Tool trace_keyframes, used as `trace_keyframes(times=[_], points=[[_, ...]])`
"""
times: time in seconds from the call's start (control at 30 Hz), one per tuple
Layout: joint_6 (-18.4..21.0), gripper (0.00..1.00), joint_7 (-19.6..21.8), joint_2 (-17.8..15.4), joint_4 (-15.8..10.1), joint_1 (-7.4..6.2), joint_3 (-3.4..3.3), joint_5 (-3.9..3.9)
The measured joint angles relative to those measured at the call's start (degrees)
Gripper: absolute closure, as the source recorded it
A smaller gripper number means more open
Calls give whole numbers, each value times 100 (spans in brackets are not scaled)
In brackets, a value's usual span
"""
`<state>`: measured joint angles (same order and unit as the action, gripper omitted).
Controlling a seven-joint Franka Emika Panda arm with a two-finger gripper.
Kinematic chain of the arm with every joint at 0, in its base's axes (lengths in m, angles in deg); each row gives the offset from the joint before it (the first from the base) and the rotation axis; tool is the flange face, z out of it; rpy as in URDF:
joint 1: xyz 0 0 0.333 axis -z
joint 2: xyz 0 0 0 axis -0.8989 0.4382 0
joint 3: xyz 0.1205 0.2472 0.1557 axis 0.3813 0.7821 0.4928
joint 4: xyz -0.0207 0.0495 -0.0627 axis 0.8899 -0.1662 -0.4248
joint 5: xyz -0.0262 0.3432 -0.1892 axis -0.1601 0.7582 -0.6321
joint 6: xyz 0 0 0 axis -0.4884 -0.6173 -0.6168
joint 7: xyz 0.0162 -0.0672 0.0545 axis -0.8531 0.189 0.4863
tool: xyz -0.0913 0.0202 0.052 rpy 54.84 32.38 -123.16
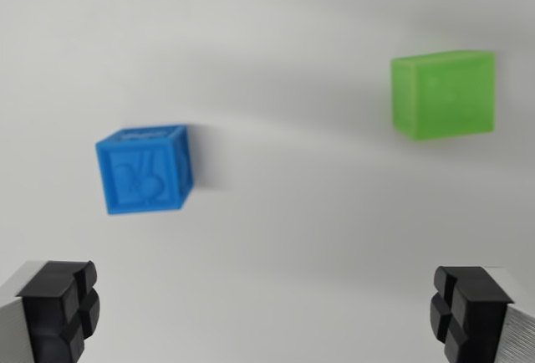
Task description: Stack cube
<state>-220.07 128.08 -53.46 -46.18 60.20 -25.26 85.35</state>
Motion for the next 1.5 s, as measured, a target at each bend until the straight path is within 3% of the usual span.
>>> trace_keyframes(times=[0.97,1.2,1.5], points=[[-1138,0,201,683,-589,-614,193,-147],[-1406,0,262,914,-644,-773,201,-193],[-1891,0,311,1426,-639,-809,132,-273]])
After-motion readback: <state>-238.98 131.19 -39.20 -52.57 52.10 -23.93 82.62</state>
